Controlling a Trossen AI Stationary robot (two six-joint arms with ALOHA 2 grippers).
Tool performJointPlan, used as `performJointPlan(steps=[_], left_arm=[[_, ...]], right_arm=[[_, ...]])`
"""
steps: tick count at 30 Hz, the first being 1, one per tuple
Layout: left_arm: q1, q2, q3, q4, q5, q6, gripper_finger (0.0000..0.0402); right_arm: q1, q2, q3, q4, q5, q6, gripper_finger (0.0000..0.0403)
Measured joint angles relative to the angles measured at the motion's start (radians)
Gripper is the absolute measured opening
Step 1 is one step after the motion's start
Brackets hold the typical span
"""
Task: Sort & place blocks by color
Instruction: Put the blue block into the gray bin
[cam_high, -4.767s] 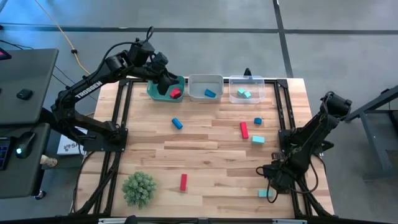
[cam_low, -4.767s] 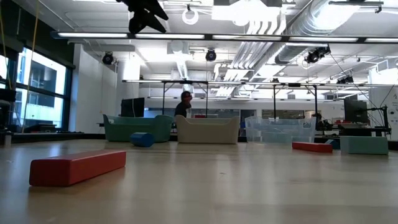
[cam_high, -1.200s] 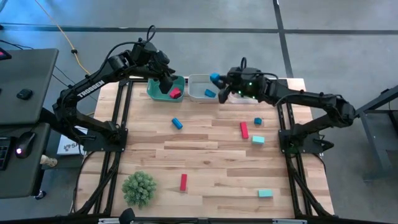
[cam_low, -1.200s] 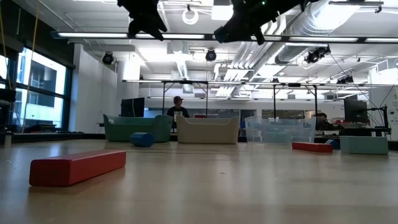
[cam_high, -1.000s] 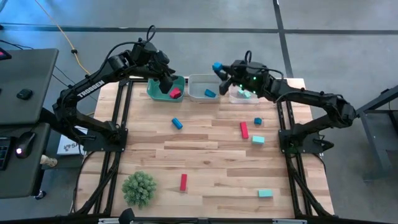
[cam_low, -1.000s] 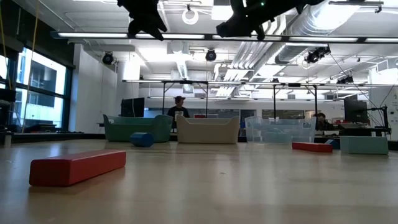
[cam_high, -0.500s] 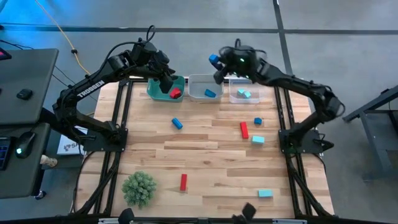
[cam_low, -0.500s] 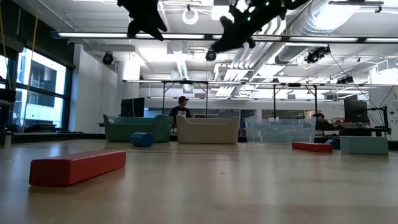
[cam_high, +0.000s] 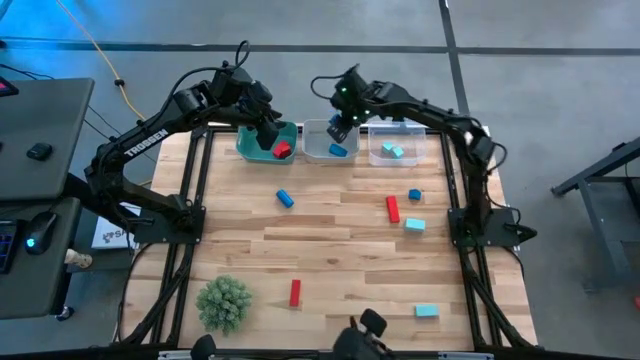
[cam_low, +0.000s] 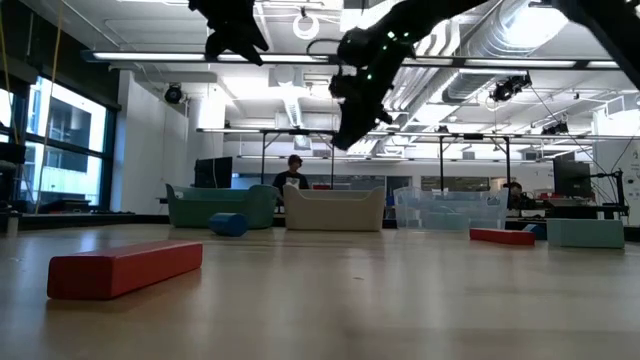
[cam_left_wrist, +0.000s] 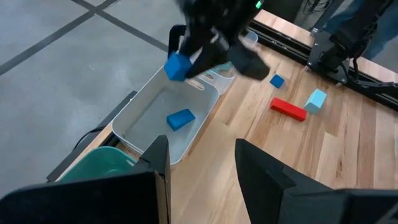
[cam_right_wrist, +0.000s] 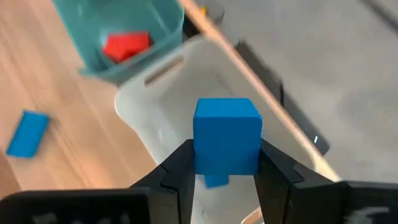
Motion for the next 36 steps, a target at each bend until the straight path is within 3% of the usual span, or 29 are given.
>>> performJointPlan(steps=[6, 21, 36], left_arm=[[0.000, 0.000, 0.000, 0.000, -0.002, 0.000, 0.0104], [0.000, 0.000, 0.000, -0.001, -0.002, 0.000, 0.0104], [0.000, 0.000, 0.000, -0.001, -0.001, 0.002, 0.0104]], right_arm=[[0.000, 0.087, 0.052, -0.101, -0.015, 0.024, 0.0106], [0.000, 0.233, 0.051, -0.118, -0.064, 0.053, 0.0106], [0.003, 0.266, 0.049, -0.119, -0.041, 0.063, 0.0121]])
